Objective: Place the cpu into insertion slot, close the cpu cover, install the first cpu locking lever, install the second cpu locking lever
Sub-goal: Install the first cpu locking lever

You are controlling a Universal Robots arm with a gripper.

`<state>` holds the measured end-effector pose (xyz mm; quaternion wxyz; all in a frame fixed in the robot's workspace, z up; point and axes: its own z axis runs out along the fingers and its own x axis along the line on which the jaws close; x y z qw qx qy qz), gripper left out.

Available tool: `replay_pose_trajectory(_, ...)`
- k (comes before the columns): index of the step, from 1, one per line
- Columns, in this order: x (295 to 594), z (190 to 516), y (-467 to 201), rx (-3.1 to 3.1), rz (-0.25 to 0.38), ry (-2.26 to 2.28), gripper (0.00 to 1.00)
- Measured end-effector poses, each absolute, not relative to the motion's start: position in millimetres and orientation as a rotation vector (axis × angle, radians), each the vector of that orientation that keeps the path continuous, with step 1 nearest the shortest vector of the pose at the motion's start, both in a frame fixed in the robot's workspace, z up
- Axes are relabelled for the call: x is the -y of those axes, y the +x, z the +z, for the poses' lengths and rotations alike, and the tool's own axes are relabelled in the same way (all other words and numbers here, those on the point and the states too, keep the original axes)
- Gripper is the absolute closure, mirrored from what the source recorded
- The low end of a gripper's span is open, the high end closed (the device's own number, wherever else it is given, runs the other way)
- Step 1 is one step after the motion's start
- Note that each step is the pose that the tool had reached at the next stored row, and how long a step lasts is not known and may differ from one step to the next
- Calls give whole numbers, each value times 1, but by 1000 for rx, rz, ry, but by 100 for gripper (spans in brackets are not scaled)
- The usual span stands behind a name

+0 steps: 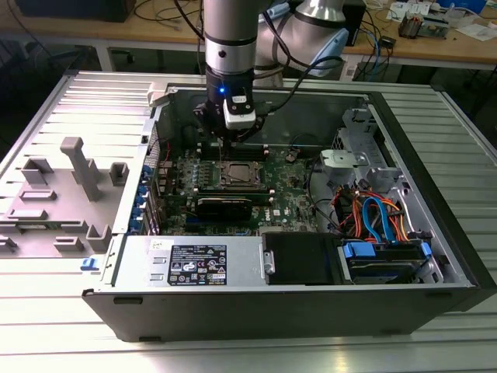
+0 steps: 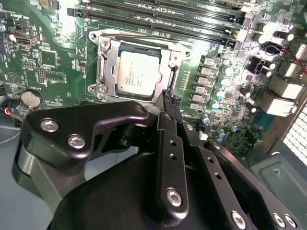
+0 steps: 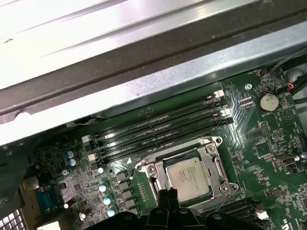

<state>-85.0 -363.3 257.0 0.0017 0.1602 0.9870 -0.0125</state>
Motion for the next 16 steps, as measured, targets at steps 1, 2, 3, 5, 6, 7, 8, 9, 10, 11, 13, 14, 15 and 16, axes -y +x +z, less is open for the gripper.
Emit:
replay_pose_trajectory(1, 363, 258, -85, -3099, -43, 489, 89)
replay_pose_trajectory(2, 362, 259, -85, -3102, -49, 464, 89)
replay_pose_trajectory(3, 362, 259, -85, -3106, -55, 428, 89)
replay_pose_trajectory(5, 361, 259, -85, -3114, -62, 355, 89)
replay_pose_trajectory(6, 361, 259, -85, -3116, -63, 333, 89)
replay_pose_trajectory(7, 360, 259, -85, -3119, -65, 298, 89)
replay_pose_trajectory(8, 360, 259, -85, -3120, -67, 281, 89)
replay_pose_trajectory(9, 359, 259, -85, -3121, -68, 266, 89)
replay_pose_trajectory(10, 359, 259, -85, -3123, -70, 239, 89)
replay_pose_trajectory(11, 358, 259, -85, -3126, -73, 179, 89)
replay_pose_trajectory(13, 358, 259, -85, -3126, -74, 167, 89)
replay_pose_trajectory(14, 358, 259, -85, -3126, -73, 167, 89)
replay_pose_trajectory(15, 358, 259, -85, -3126, -73, 167, 89)
replay_pose_trajectory(16, 358, 259, -85, -3125, -73, 167, 89)
